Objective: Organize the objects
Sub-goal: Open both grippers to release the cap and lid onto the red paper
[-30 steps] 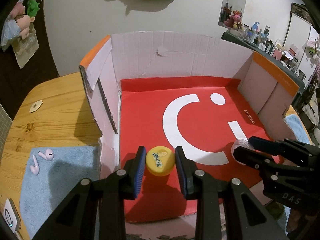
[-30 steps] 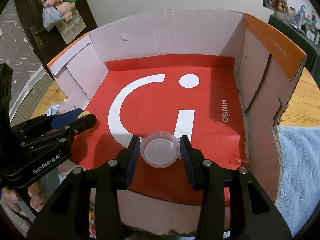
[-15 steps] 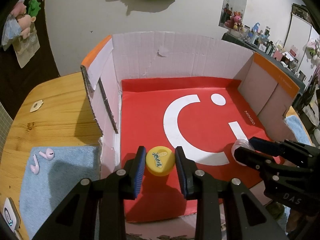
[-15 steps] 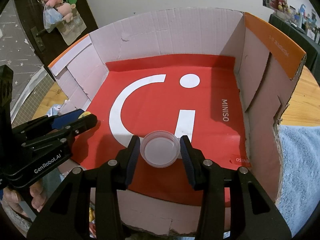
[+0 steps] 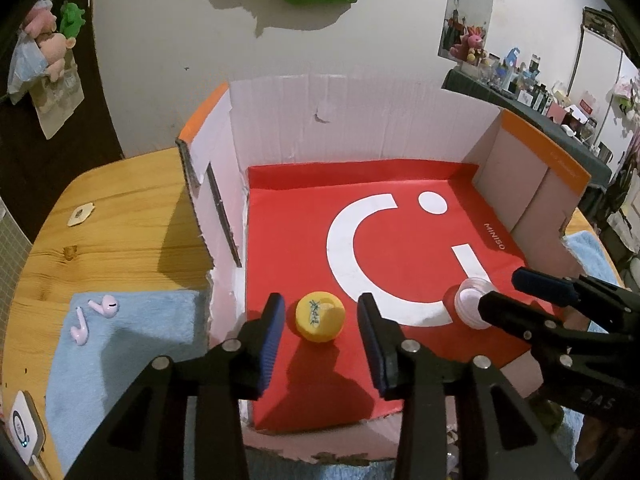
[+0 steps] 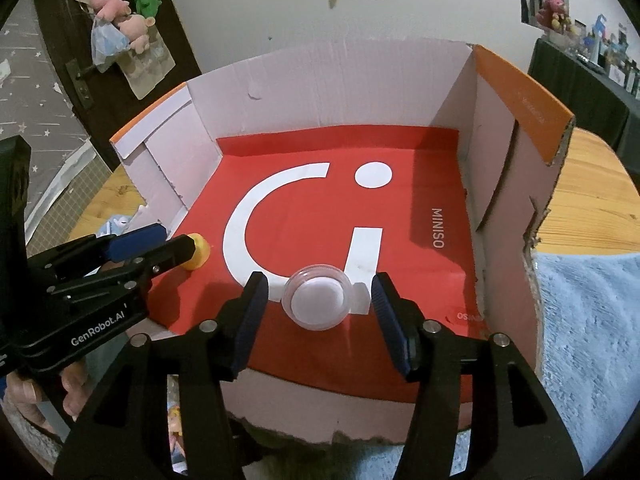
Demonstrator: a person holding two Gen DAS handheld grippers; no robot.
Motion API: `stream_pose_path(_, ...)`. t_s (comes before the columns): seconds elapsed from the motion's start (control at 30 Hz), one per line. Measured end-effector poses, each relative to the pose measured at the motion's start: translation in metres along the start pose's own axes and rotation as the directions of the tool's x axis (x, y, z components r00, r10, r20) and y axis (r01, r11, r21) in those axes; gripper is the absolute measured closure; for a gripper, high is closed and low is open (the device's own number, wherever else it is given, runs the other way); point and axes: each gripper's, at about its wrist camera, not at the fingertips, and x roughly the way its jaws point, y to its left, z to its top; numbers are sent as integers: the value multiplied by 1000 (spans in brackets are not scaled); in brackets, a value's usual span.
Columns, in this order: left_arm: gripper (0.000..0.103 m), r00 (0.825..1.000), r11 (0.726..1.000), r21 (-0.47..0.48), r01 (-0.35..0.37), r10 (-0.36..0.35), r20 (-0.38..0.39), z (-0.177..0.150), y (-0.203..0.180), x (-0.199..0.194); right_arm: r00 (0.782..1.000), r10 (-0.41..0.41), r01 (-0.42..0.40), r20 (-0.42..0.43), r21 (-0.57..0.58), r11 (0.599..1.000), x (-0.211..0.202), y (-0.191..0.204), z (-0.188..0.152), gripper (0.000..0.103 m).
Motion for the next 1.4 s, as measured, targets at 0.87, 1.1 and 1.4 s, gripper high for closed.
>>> stream_pose_path(0.87, 29, 998, 1000, -26, -13, 15, 57, -14, 6, -36, 996, -3, 4, 88, -13, 1000, -44, 9, -17, 26)
stream_pose_path(1.1, 20, 994, 999, -19, -33, 35, 104, -16, 4, -53, 994, -4, 4, 111, -3, 1000, -55, 8, -23, 20)
stream_pose_path(1.4, 14, 993, 998, -50, -26, 31, 112, -21, 9, -63, 991, 2, -2, 136, -7, 1000, -69, 12, -31, 8)
